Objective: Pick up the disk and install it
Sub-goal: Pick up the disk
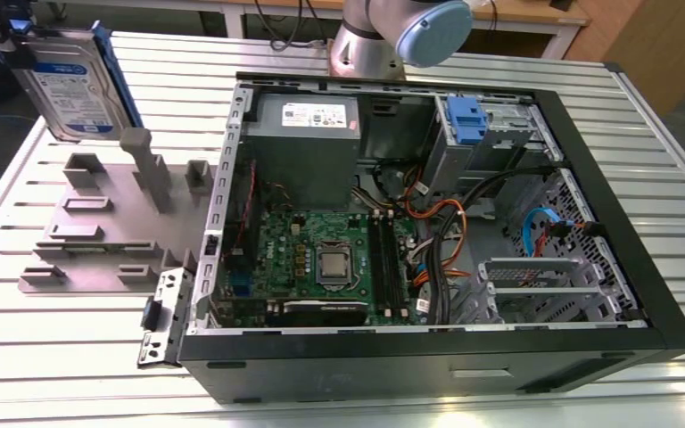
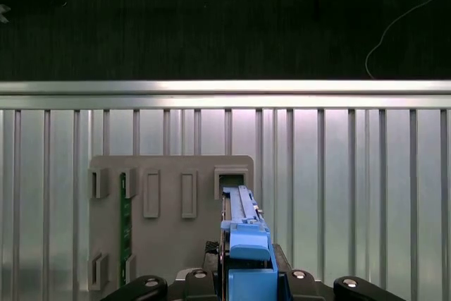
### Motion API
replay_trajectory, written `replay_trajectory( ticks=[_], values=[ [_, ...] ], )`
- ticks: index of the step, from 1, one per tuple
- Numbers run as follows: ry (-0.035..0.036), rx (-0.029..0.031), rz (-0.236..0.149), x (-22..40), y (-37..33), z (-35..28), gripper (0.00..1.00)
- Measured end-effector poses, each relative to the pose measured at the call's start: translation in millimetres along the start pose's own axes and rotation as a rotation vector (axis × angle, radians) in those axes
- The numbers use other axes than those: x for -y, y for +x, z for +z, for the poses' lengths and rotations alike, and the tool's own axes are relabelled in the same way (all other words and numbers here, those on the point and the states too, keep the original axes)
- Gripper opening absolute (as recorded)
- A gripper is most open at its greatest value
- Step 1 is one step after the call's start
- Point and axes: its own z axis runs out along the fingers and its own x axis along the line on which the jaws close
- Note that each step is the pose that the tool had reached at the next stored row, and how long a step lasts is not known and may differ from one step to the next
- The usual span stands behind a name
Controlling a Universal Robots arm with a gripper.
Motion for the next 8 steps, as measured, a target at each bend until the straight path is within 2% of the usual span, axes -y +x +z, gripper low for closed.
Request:
replay_trajectory(
  ticks=[8],
  values=[
    [-0.0001, 0.0001, 0.000, 0.0, 0.0, -4.6, 0.36]
  ],
)
